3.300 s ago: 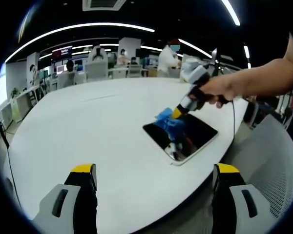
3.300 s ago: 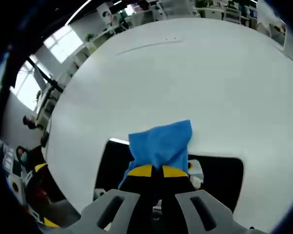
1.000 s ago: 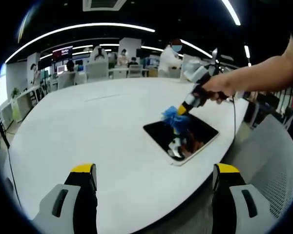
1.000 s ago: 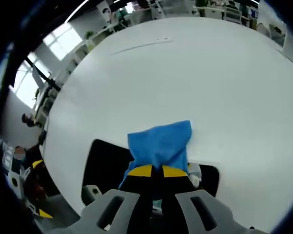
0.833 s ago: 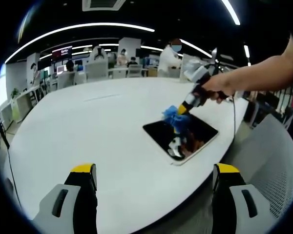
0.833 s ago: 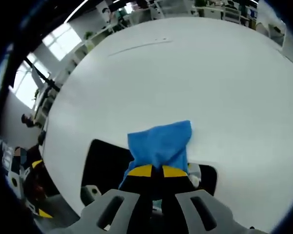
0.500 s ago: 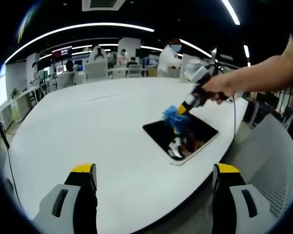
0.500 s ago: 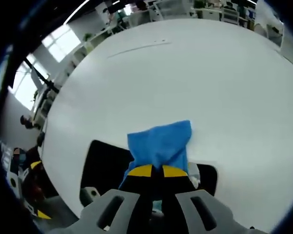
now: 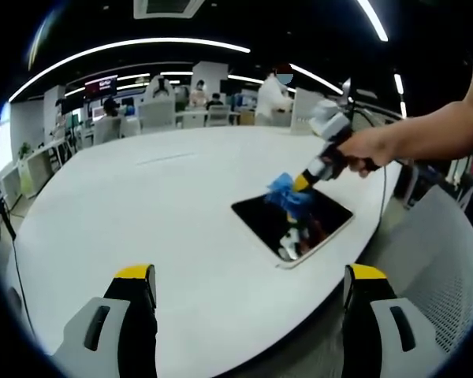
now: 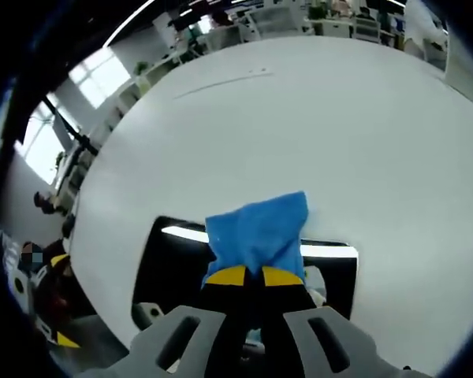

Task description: Wipe the mirror surface with the cleaning cloth until all visible marks leave the cleaned area.

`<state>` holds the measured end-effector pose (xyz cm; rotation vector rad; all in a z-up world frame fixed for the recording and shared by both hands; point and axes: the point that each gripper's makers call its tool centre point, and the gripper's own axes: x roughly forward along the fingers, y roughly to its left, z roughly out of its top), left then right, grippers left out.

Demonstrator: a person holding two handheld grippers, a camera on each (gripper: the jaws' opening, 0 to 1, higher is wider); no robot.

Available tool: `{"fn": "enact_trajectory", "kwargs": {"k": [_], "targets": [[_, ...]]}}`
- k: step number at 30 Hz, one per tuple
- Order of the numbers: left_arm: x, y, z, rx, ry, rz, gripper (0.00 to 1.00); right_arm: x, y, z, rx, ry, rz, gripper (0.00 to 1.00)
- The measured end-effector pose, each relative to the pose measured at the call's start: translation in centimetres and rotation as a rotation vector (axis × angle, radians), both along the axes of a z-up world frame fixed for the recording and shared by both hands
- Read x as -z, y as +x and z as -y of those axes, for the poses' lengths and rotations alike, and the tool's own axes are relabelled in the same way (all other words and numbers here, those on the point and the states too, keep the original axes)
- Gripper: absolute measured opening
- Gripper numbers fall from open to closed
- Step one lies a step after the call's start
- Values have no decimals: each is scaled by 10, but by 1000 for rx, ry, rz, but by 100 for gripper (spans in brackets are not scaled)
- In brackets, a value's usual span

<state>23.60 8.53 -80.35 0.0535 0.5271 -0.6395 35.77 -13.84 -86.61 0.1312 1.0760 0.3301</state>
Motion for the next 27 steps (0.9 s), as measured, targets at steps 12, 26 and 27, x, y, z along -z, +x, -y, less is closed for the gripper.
{"fn": "enact_trajectory", "kwargs": {"k": [12,26,27], "targets": [[0,0,0,-2,3,1,99,2,-14,1,26,34,-12,0],[-1,1,-1,-2,3,7,99,2,-36,2,41,57,-8,0],[0,0,-1,-2,2,4,99,2,-37,2,40,57,-9,0]]}}
